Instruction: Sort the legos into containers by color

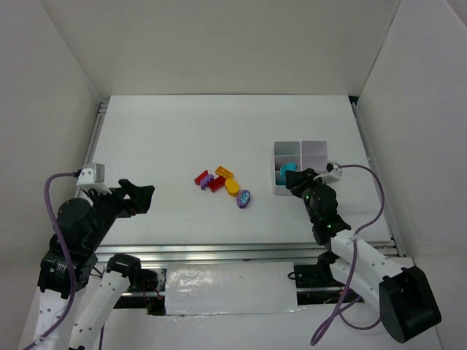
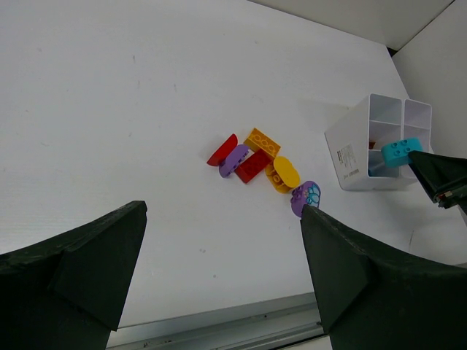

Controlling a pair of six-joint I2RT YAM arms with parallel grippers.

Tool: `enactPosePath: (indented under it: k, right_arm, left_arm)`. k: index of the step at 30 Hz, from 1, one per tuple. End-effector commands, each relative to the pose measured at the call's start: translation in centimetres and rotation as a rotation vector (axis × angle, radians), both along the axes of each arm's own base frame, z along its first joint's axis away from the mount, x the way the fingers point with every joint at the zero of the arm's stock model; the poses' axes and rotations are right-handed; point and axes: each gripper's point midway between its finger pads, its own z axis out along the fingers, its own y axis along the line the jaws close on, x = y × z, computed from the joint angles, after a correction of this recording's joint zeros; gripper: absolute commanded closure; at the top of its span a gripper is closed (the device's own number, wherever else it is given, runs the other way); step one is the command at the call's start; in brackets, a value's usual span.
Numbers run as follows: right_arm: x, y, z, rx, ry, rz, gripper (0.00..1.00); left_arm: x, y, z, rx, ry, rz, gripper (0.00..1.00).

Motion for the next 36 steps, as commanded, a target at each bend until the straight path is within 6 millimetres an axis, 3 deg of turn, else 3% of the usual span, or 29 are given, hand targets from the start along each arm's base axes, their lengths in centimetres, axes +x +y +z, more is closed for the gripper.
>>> enactPosePath:
  k: [1, 15, 36]
  right_arm:
    - [0.5, -0.4, 1.3, -0.012, -0.068, -0.015, 0.81]
    - [0.9, -0.6, 0.7, -0.052, -0.066, -0.026, 0.81]
    - [1.1, -1.8, -1.0, 0.021, 0.025, -0.128, 0.77]
  left_arm:
    - [0.4, -0.3, 1.0, 0.003, -0.042, -0.016, 0.0]
    - [0.4, -0.6, 0.9, 0.001, -0.039, -0.036, 0.01]
    - [-0.1, -0.7, 1.2, -0.007, -0.052, -0.041, 0.0]
